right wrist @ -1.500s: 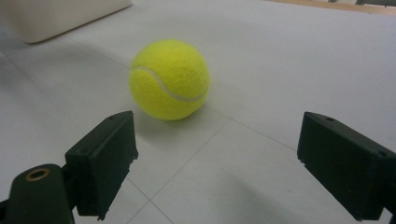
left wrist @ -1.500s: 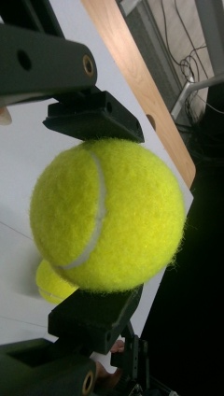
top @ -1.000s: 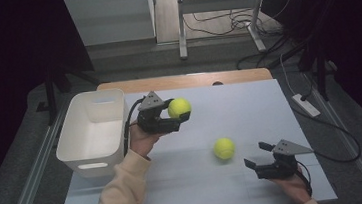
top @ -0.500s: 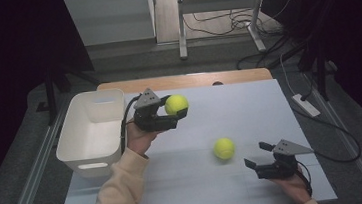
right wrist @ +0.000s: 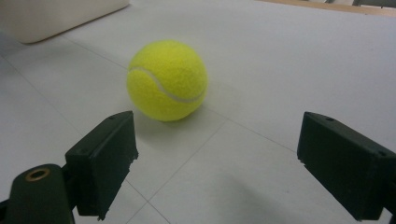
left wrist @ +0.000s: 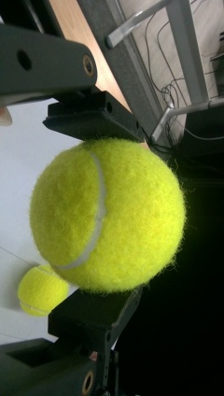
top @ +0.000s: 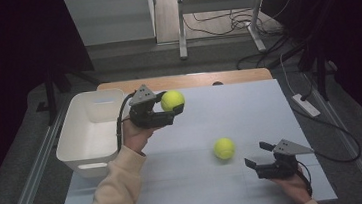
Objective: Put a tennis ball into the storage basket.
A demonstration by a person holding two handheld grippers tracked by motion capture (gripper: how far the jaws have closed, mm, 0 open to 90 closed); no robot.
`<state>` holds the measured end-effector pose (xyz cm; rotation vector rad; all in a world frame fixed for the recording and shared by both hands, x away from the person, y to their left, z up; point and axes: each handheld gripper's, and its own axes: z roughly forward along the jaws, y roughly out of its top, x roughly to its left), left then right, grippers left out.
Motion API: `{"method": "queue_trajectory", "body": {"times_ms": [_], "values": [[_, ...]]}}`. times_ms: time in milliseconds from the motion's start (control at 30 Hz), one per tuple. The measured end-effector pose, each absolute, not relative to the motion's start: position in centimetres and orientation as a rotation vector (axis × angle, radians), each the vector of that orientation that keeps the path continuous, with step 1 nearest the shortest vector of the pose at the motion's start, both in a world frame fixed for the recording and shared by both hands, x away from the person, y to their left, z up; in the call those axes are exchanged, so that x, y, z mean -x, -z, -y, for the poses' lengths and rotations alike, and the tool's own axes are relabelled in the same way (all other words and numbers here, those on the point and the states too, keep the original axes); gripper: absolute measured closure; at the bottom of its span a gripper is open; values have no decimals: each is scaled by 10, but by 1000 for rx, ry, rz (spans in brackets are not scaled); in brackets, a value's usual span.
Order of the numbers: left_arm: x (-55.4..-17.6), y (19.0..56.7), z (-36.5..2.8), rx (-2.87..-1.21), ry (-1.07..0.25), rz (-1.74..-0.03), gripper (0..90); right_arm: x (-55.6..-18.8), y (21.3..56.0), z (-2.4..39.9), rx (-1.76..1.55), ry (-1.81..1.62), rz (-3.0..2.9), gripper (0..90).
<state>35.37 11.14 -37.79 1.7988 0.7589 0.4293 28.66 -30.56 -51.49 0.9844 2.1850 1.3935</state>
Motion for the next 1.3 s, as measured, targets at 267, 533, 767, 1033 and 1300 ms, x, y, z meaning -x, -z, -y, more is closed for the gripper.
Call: {"method": "queue_trajectory", "body": {"times_ms": [267,533,767,1033,1300], "values": [[-354,372,-117,-1783,-442,-764,273,-287,515,306,-982,-1388,-2186,118],[-354,366,-123,-1777,-460,-778,273,-286,514,307,-981,-1392,-2176,119],[-354,361,-130,-1763,-482,-789,273,-286,514,307,-979,-1395,-2176,120],[-356,361,-139,-1751,-498,-817,273,-286,514,307,-980,-1391,-2175,120],[-356,359,-145,-1751,-519,-837,272,-285,513,306,-975,-1387,-2178,120]]}}
